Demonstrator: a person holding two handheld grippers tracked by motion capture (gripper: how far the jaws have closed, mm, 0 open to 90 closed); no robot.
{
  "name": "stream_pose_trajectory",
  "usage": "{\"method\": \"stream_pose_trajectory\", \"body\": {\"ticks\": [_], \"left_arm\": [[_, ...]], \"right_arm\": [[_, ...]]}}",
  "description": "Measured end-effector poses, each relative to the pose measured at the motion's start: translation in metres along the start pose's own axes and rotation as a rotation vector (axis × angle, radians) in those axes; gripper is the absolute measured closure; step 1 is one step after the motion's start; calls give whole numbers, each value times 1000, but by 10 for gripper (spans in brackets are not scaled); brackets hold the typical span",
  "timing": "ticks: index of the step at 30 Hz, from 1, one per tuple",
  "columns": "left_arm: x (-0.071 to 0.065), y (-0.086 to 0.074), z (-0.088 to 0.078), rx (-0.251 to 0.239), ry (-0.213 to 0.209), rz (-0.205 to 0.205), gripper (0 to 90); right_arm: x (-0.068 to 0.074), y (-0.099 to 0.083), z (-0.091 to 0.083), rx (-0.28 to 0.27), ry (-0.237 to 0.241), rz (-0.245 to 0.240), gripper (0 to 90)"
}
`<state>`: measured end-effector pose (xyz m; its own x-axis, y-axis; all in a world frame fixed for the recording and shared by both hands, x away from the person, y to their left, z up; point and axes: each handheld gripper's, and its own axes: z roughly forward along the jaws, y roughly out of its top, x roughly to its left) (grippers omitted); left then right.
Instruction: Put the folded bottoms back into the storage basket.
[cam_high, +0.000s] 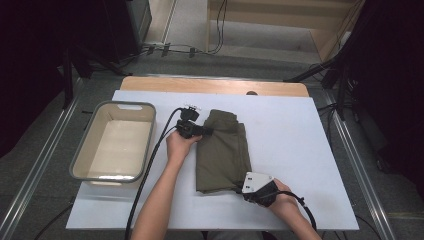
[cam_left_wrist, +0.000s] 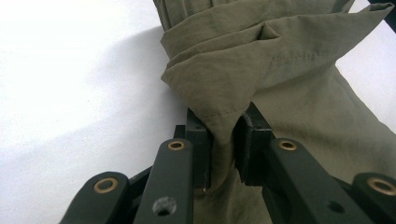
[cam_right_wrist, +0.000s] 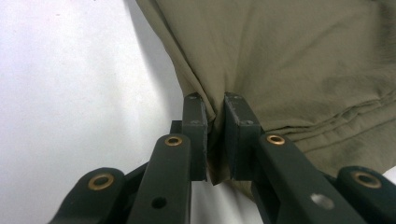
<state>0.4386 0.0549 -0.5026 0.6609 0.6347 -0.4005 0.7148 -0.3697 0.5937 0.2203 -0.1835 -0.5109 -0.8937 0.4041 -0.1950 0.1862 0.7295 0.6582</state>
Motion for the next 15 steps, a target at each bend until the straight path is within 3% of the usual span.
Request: {"method": "stream_pose_trajectory", "body": {"ticks": [15], "left_arm": [[-3,0,-4,-23,1,29,782]], "right_arm": [[-3,1,-3,-6,10,36,803]]}}
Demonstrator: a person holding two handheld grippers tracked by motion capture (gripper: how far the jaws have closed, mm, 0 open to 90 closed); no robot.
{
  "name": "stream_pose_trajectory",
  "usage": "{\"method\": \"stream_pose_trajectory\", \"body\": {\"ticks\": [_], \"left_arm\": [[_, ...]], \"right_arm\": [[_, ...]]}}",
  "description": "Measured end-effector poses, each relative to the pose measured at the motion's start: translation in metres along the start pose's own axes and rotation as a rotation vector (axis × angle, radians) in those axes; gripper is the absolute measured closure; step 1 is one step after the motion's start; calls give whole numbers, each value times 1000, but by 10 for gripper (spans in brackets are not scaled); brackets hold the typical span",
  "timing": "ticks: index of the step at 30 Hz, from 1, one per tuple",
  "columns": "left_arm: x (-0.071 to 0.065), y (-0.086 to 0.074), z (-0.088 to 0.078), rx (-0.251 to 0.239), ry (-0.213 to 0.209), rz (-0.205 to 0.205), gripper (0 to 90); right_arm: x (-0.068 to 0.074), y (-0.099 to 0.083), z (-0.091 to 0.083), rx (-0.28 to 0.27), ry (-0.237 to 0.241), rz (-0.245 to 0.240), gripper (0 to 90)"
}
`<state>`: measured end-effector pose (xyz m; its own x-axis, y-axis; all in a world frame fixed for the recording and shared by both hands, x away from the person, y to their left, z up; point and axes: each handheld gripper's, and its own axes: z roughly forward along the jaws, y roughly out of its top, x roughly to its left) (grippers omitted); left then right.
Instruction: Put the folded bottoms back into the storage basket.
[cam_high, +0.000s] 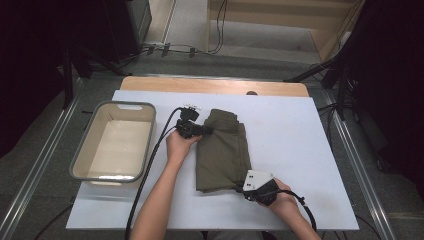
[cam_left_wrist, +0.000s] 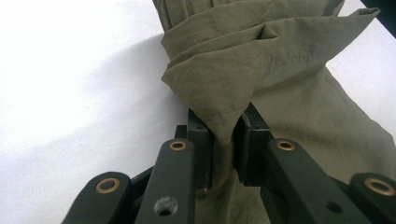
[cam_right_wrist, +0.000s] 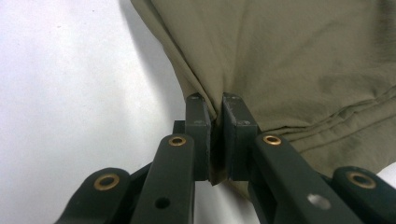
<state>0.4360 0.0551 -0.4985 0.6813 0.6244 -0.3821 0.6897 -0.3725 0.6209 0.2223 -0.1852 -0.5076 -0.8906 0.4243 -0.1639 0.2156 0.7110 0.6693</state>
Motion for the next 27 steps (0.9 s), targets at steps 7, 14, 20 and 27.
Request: {"method": "stream_pose_trajectory", "body": {"ticks": [7,14,20,27], "left_arm": [[-3,2,-4,-21,-4,17,784],[-7,5,-8,-43,-17,27,785],[-11,9,-14,-67,-31,35,785],[-18,16,-23,-89,-32,54,786]], "right_arm": [[2,5,-4,6,-27,-19,803],[4,9,-8,11,-45,-34,803],[2,12,-18,-8,-59,-29,803],[0,18,-24,-15,-70,-40,803]]}}
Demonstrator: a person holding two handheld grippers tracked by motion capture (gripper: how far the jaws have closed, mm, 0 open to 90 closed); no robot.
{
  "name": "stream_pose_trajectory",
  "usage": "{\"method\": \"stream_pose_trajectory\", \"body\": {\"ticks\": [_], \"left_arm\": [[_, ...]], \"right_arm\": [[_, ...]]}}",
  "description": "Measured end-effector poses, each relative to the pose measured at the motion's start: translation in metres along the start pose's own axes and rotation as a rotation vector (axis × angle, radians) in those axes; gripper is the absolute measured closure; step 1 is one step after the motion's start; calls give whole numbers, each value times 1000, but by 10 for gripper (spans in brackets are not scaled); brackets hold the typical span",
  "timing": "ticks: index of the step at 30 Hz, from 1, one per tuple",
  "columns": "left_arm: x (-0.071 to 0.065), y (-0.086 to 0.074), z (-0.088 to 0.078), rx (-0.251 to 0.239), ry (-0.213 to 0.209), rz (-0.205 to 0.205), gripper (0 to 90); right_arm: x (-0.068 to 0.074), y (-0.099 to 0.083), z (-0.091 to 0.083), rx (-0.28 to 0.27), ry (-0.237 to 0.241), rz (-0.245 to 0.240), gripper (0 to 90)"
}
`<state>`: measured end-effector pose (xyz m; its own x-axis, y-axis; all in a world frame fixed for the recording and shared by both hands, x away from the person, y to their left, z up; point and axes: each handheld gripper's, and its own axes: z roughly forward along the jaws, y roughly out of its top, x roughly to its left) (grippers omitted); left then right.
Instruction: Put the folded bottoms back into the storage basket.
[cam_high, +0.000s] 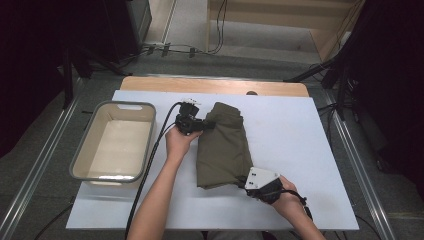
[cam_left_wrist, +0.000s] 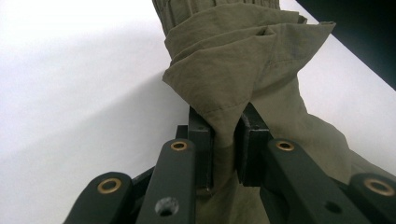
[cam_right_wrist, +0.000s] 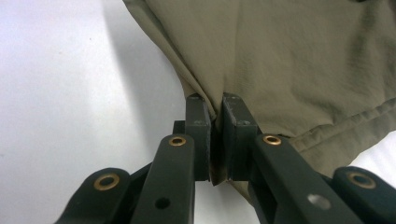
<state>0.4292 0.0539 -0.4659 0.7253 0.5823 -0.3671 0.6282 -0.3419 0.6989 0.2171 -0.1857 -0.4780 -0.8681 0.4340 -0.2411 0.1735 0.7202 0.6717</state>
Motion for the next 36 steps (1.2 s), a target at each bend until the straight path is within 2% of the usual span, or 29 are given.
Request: {"method": "stream_pose_trajectory", "body": {"ticks": [6,21,36], "left_arm": [[-5,7,-7,-17,-2,18,786],[-14,19,-15,-12,5,58,786],[-17,25,-26,-34,7,68,786]], "right_arm": [[-3,6,-9,-17,-8,0,803],[-6,14,-23,-58,-11,-11,802],[-9,24,-31,-80,-31,-25,802]]}}
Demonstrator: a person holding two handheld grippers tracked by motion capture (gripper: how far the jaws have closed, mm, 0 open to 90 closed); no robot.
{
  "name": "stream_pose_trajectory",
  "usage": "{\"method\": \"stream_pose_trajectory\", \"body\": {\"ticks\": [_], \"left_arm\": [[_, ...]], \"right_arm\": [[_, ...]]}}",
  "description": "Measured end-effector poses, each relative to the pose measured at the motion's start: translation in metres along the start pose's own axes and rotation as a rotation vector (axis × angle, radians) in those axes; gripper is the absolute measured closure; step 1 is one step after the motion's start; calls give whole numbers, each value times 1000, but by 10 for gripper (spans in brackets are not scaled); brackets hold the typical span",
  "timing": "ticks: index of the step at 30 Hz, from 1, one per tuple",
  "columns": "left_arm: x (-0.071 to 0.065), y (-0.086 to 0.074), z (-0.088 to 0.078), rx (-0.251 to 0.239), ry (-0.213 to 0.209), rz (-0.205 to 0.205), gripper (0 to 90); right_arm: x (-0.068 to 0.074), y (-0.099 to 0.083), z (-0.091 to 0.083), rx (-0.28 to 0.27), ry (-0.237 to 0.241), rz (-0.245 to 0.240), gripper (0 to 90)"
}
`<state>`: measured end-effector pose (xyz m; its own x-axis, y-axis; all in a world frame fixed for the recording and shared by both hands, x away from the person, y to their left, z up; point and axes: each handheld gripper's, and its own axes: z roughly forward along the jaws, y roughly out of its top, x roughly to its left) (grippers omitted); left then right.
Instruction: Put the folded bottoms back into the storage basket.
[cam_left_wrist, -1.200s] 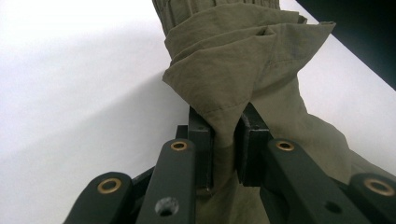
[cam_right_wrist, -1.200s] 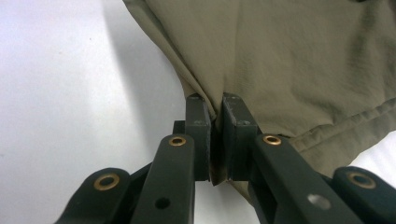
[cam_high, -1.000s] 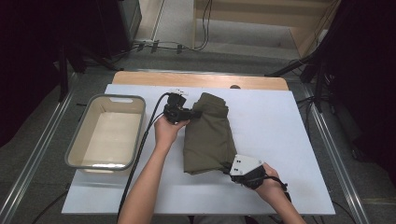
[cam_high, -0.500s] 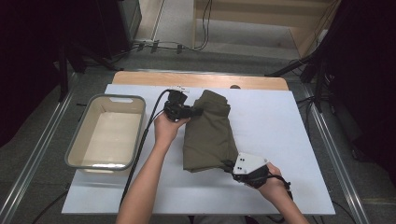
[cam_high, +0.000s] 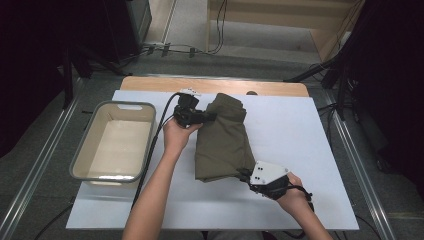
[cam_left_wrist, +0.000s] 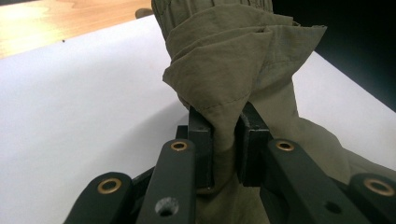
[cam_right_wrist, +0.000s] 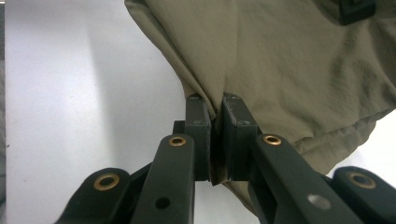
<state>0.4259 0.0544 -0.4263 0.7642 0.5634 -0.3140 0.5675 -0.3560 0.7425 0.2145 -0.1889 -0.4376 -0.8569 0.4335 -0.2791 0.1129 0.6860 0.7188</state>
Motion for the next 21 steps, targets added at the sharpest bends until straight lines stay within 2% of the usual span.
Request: {"method": "stream_pose_trajectory", "body": {"ticks": [17,21], "left_arm": [[-10,23,-21,-10,27,57,787],[-9,24,-24,-11,31,55,786]], "right_arm": [[-3,22,-7,-34,-22,-34,802],[-3,26,-8,-41,-28,-39,802]]}}
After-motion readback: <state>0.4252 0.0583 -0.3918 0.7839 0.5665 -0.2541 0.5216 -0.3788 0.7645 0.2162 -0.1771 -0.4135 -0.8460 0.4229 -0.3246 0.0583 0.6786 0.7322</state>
